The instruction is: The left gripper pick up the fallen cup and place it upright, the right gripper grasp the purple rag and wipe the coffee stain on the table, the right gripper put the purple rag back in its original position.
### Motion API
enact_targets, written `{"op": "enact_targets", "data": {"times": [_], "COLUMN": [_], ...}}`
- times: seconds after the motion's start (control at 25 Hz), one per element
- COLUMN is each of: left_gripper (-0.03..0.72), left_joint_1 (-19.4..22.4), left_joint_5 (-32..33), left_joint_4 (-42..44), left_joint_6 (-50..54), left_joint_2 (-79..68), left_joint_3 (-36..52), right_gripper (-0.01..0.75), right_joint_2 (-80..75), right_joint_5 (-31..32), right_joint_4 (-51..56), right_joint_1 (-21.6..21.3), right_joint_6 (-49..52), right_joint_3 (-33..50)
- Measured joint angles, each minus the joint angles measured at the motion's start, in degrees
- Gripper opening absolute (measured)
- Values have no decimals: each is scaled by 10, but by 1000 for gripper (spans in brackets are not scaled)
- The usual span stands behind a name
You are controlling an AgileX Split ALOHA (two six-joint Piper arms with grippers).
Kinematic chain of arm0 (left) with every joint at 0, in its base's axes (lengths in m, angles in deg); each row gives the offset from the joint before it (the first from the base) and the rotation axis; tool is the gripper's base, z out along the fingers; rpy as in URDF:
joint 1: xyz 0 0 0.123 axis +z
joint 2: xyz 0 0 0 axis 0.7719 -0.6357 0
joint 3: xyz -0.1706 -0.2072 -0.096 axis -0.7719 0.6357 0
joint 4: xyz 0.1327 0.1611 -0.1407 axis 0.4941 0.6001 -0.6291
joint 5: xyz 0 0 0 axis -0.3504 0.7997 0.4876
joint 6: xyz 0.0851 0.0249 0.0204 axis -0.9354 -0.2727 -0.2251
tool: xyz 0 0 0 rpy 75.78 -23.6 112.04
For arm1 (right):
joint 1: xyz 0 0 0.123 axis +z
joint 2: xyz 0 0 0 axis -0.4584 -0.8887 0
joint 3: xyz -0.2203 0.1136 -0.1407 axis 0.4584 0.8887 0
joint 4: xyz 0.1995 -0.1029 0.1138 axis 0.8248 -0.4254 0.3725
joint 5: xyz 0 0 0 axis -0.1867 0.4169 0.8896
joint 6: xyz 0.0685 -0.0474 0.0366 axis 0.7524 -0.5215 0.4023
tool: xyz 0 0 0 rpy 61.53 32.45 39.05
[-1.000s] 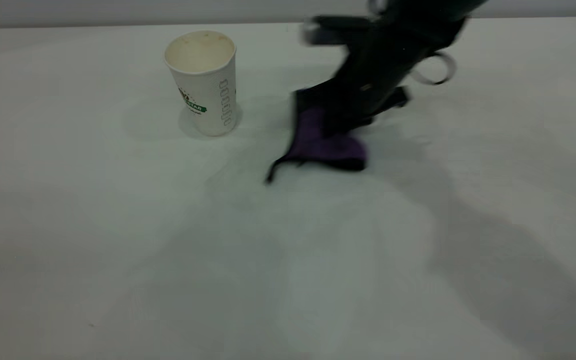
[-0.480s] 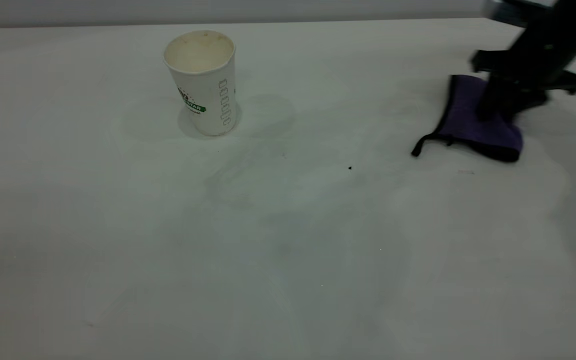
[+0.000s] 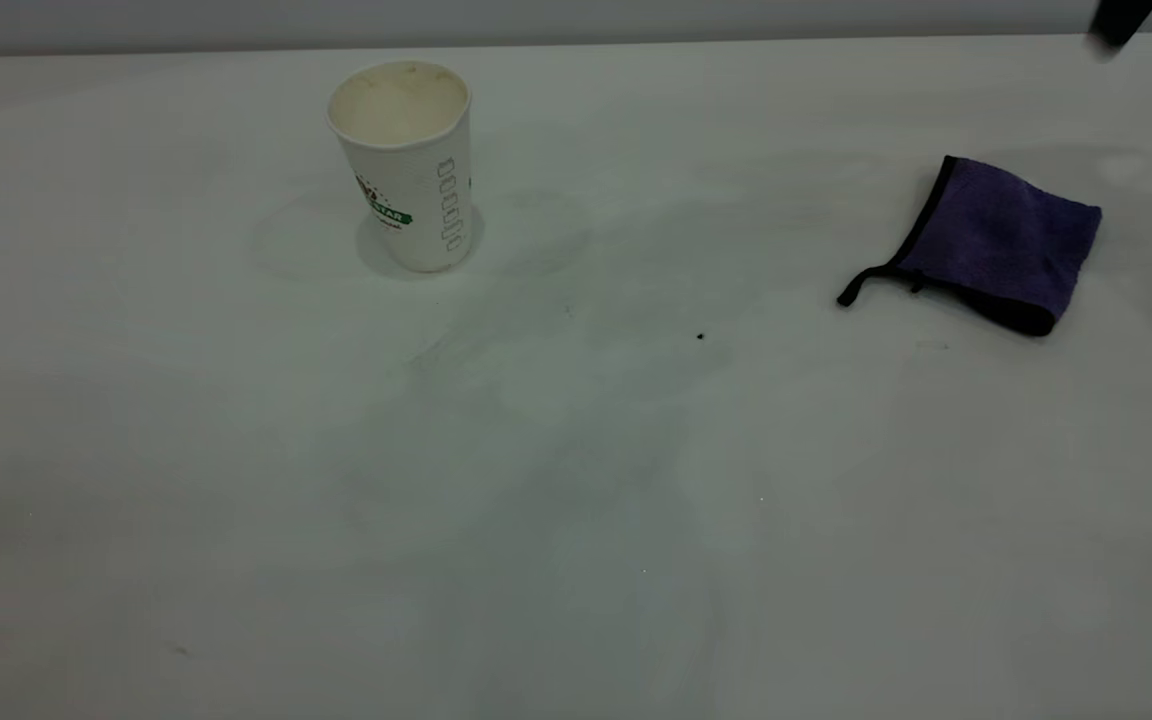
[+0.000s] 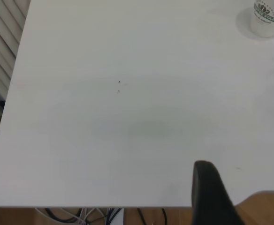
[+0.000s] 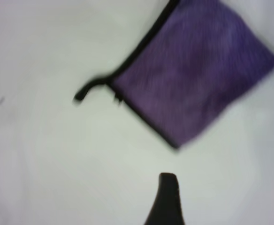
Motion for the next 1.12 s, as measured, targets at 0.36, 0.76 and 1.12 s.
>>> {"op": "enact_targets", "data": {"times": [0.36,0.76,1.12], "left_gripper": [437,437,437], "left_joint_1": [0,0,0], "left_joint_5": [0,0,0], "left_joint_4": [0,0,0], "left_joint_6": [0,0,0], "left_joint_2": [0,0,0], "left_joint_3": [0,0,0], "right_gripper": [720,702,685], "right_joint_2": [253,585,810], "right_joint_5": [48,61,64], "right_joint_4": [-50,-73,-80], "right_joint_1": [13,17,17], "right_joint_6": [60,106,108], "right_joint_3": [79,338,508]}}
